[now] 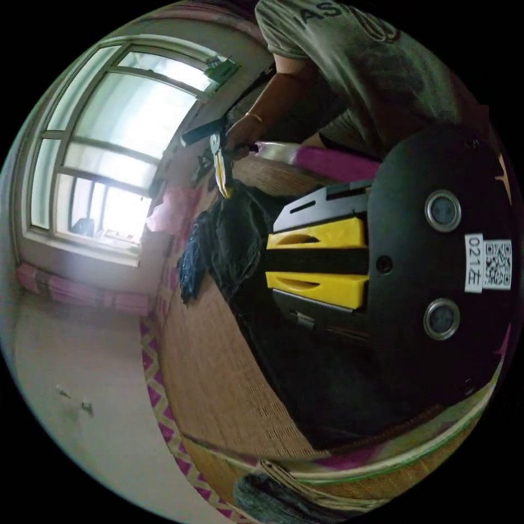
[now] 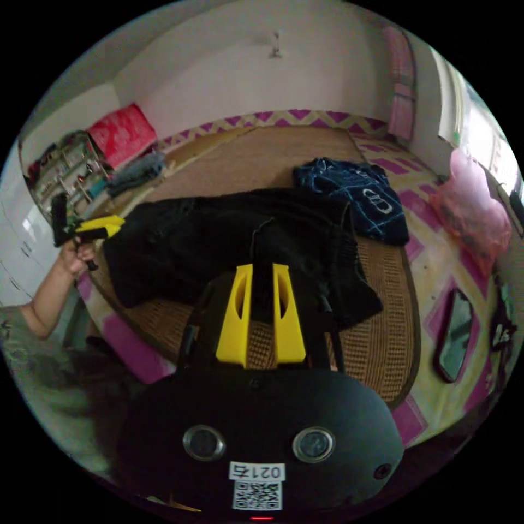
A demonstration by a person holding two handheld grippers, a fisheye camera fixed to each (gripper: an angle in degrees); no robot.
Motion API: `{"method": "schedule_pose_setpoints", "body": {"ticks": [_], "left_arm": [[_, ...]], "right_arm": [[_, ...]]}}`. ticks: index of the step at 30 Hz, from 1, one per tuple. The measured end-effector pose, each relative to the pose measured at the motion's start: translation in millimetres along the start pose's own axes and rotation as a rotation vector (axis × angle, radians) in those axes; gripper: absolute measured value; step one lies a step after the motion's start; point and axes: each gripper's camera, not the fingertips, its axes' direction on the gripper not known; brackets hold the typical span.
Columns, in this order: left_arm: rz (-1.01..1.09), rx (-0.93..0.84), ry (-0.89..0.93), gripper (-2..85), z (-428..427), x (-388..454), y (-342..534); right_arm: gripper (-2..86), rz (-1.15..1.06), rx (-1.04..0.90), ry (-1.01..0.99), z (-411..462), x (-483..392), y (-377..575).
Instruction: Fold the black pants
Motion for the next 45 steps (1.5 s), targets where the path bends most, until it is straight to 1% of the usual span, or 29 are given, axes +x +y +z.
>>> {"method": "schedule_pose_setpoints", "body": {"ticks": [1,3,7,10,11,13,15,16,18,19,20,21,22,24,25,27,29,30,33,35,36,37,38,39,40,41,42,43,45], "left_arm": [[0.007,-0.01,-0.022,7.6,7,3,-4],[0.012,-0.07,-0.079,9.9,30,9,-17],[0.028,-0.172,-0.103,12.3,53,10,-28],[0.01,-0.202,-0.193,8.5,55,6,-34],[-0.015,-0.18,-0.201,5.0,49,1,-36],[-0.084,-0.125,-0.163,2.9,32,-14,-37],[-0.184,0.006,-0.126,1.1,-14,-43,-33],[-0.202,0.034,-0.137,0.7,-29,-51,-32],[-0.267,0.157,-0.208,-0.1,-106,-89,-16],[-0.286,0.19,-0.229,-0.2,-127,-100,-9],[-0.336,0.237,-0.281,-0.4,-171,-122,6],[-0.391,0.268,-0.337,-0.5,-212,-144,25],[-0.419,0.283,-0.369,-0.5,-233,-155,35],[-0.542,0.301,-0.494,-0.6,-302,-197,81],[-0.576,0.299,-0.523,-0.6,-315,-208,94],[-0.702,0.257,-0.643,-0.5,-349,-248,143],[-0.788,0.203,-0.724,-0.4,-359,-278,178],[-0.837,0.16,-0.684,-0.4,-358,-299,199],[-0.928,0.127,-0.601,-0.2,-352,-331,236],[-0.964,0.178,-0.598,-0.2,-362,-335,243],[-0.972,0.245,-0.641,-0.2,-373,-331,243],[-0.989,0.273,-0.69,-0.1,-380,-326,243],[-0.988,0.321,-0.802,0.0,-390,-314,235],[-0.877,0.34,-0.867,-0.2,-389,-300,216],[-0.805,0.319,-0.867,-0.3,-385,-295,203],[-0.657,0.271,-0.809,-0.1,-370,-289,178],[-0.51,0.24,-0.7,0.4,-352,-284,154],[-0.454,0.22,-0.647,0.8,-342,-282,143],[-0.285,0.144,-0.495,4.3,-304,-279,107]], "right_arm": [[6.7,-0.004,-0.015,0.036,6,-8,-2],[7.1,-0.024,-0.043,0.169,25,-36,-6],[7.4,-0.005,-0.04,0.238,41,-57,-2],[7.4,0.034,-0.046,0.213,43,-60,-4],[7.4,0.04,-0.047,0.199,44,-61,-5],[7.4,0.053,-0.048,0.172,44,-61,-5],[7.3,0.067,-0.046,0.144,44,-62,-5],[7.3,0.069,-0.045,0.14,44,-62,-6],[7.3,0.071,-0.046,0.137,44,-67,-6],[7.3,0.07,-0.046,0.138,44,-68,-6],[7.3,0.069,-0.046,0.141,45,-71,-7],[7.3,0.068,-0.047,0.144,45,-74,-7],[7.3,0.067,-0.047,0.145,45,-75,-7],[7.3,0.069,-0.046,0.143,45,-79,-8],[7.3,0.069,-0.046,0.141,45,-79,-8],[7.3,0.07,-0.046,0.142,44,-83,-9],[7.3,0.068,-0.046,0.144,44,-86,-9],[7.3,0.068,-0.046,0.142,44,-88,-10],[7.1,0.065,-0.04,0.109,37,-86,-12],[7.3,0.021,-0.011,0.071,22,-86,-17],[7.9,-0.011,0.039,0.055,9,-86,-22],[8.0,-0.028,0.065,0.046,2,-86,-25],[8.3,-0.068,0.093,0.038,-7,-85,-35],[8.8,-0.125,0.101,0.033,-9,-84,-48],[9.0,-0.151,0.101,0.037,-8,-82,-56],[9.2,-0.197,0.082,0.055,-2,-77,-72],[9.5,-0.257,0.038,0.081,9,-73,-89],[9.7,-0.292,0.014,0.095,16,-71,-97],[10.3,-0.43,-0.094,0.116,44,-67,-125]]}}
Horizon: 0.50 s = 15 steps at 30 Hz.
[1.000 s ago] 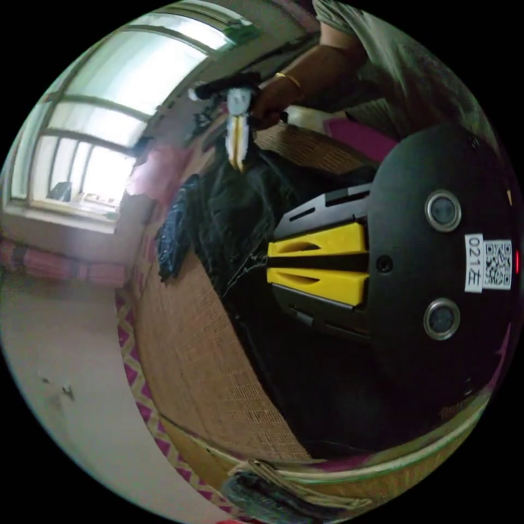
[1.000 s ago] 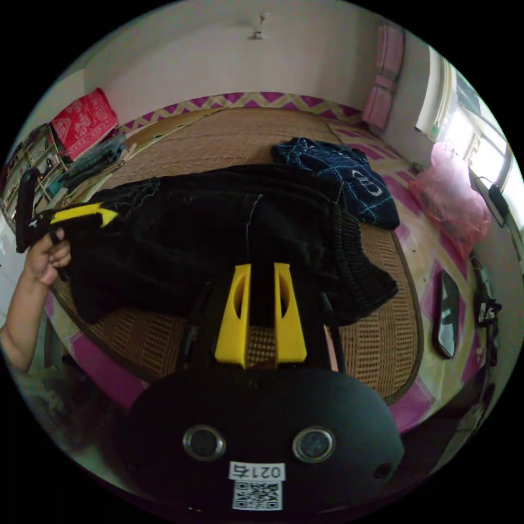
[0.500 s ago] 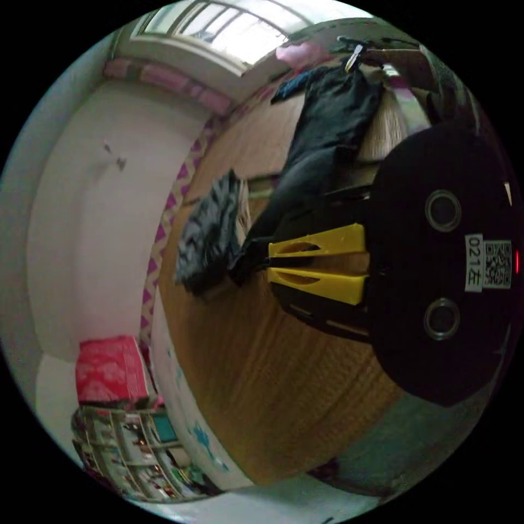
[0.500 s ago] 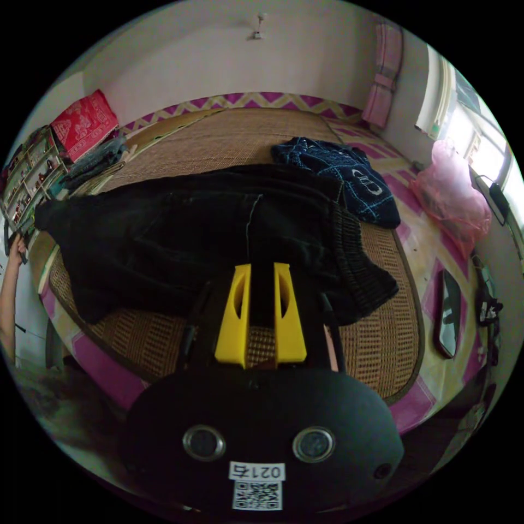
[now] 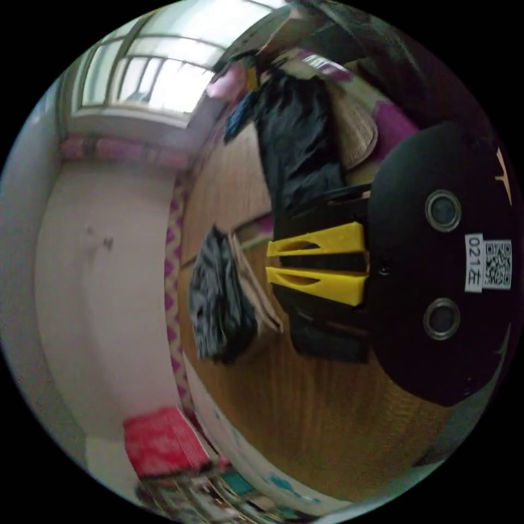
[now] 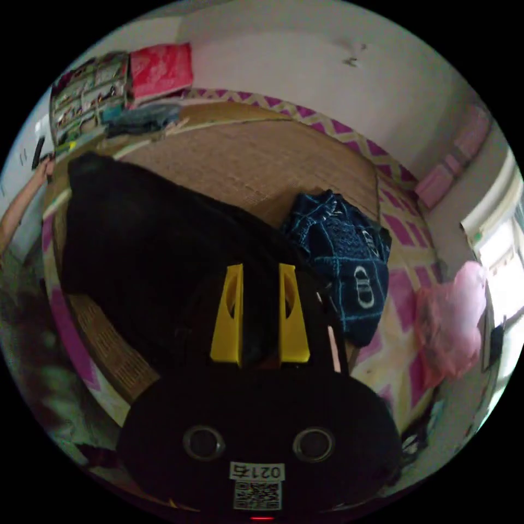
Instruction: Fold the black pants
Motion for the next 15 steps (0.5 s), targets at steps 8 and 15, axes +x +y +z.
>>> {"method": "schedule_pose_setpoints", "body": {"ticks": [8,15], "left_arm": [[0.208,-0.353,0.133,8.8,109,19,-35],[0.313,-0.376,0.176,9.1,128,30,-55]], "right_arm": [[6.1,-0.134,-0.222,-0.261,49,44,-45],[-0.8,-0.248,-0.167,-0.202,23,29,-40]]}}
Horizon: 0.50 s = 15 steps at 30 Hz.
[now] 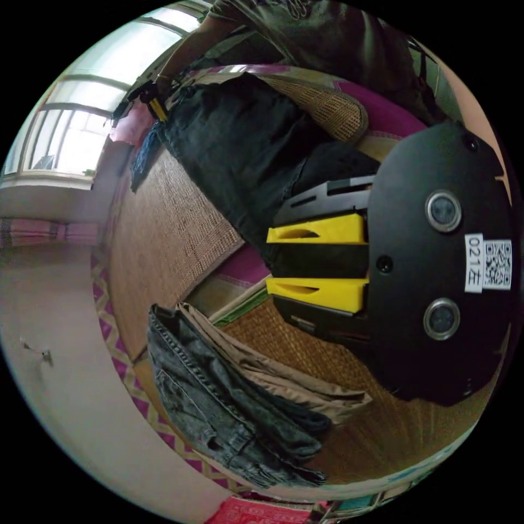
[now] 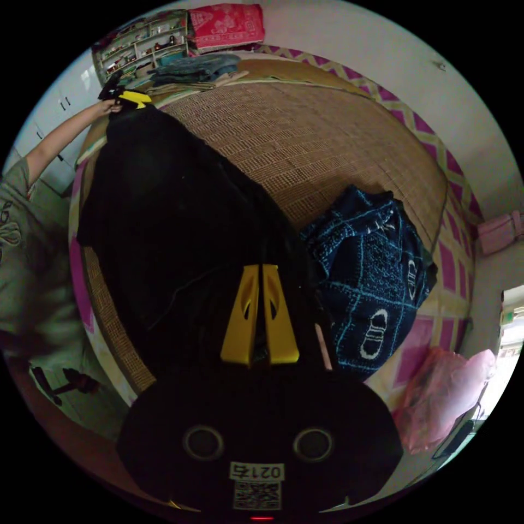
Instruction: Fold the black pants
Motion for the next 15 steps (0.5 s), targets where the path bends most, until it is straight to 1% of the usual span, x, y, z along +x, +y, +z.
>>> {"method": "schedule_pose_setpoints", "body": {"ticks": [3,5,6,7,8,9,10,12,15], "left_arm": [[0.029,-0.094,0.009,8.7,16,1,-5],[0.04,-0.103,0.013,7.0,18,3,-4],[0.047,-0.092,0.013,3.0,12,6,-4],[0.056,-0.074,0.028,0.9,8,9,-3],[0.059,-0.029,-0.008,0.2,-2,13,0],[0.054,0.058,-0.061,-0.4,-19,17,7],[0.044,0.1,-0.072,-0.5,-28,18,11],[0.009,0.271,-0.07,-0.8,-72,21,32],[0.042,0.424,-0.037,-0.8,-131,40,70]], "right_arm": [[-0.9,0.033,0.035,-0.004,-9,-1,10],[-0.9,0.058,0.057,-0.005,-13,0,17],[-0.9,0.075,0.071,-0.002,-15,0,21],[-0.9,0.081,0.078,0.0,-17,-1,23],[-0.9,0.088,0.09,0.004,-20,-3,27],[-0.9,0.09,0.106,0.004,-27,-6,33],[-0.9,0.09,0.12,0.002,-32,-8,36],[-1.0,0.078,0.208,-0.03,-64,-17,55],[-1.0,0.016,0.348,-0.078,-119,-46,93]]}}
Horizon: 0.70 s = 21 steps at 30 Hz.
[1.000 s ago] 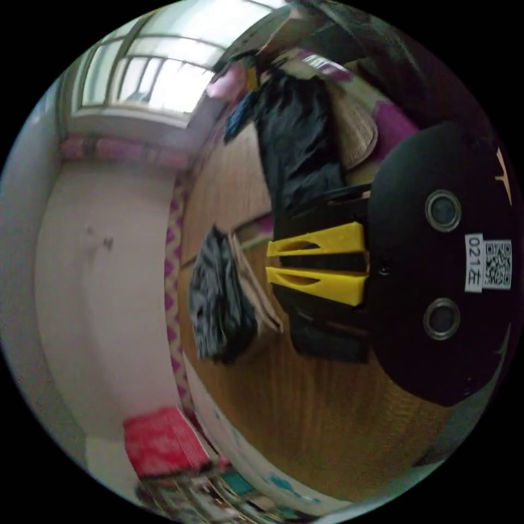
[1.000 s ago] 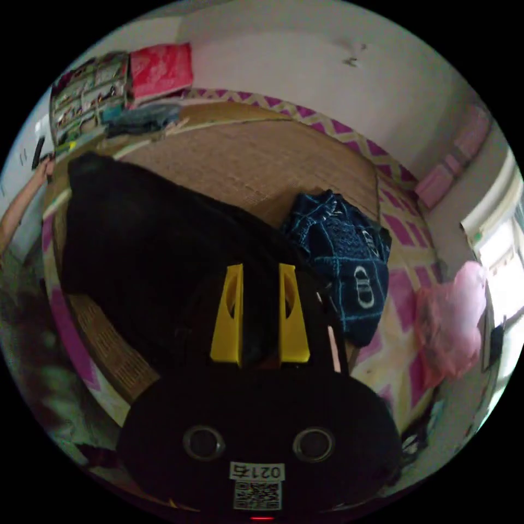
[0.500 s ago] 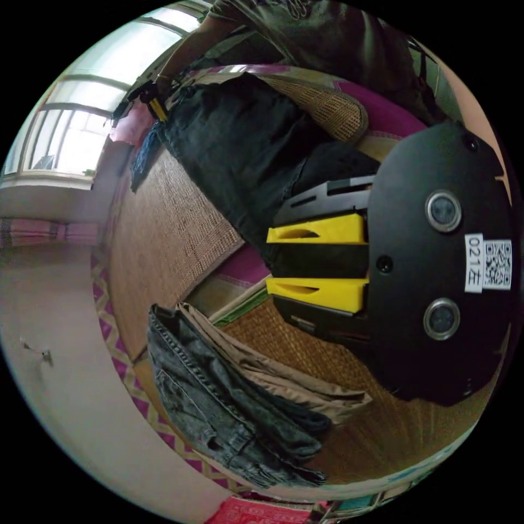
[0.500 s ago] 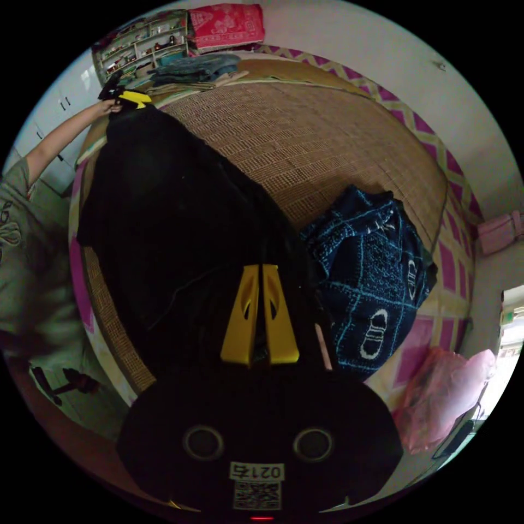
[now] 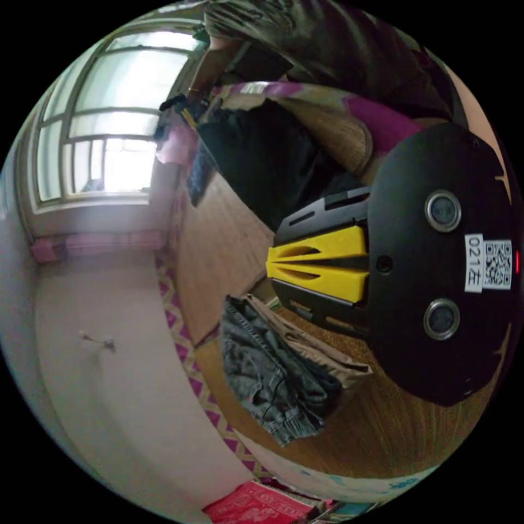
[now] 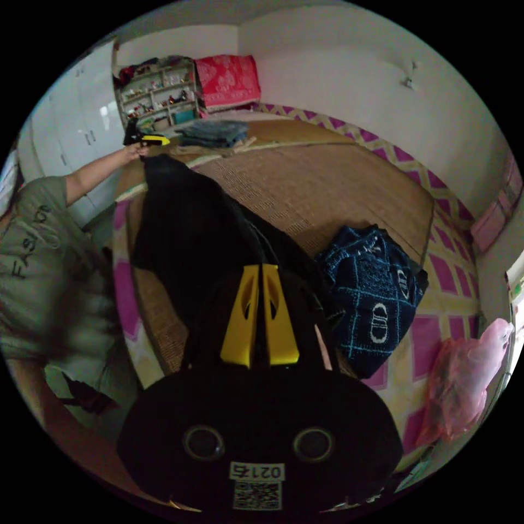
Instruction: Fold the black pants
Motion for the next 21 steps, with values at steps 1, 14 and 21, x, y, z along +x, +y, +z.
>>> {"method": "schedule_pose_setpoints", "body": {"ticks": [1,14,21], "left_arm": [[-0.001,0.015,0.001,-0.8,-12,4,4],[0.09,-0.319,-0.111,10.4,46,35,33],[0.093,-0.466,-0.125,8.7,79,-8,33]], "right_arm": [[-1.0,-0.021,0.023,-0.005,-12,-10,5],[-1.0,-0.091,0.077,0.123,-80,-100,41],[-1.0,-0.075,0.05,0.112,-88,-89,38]]}}
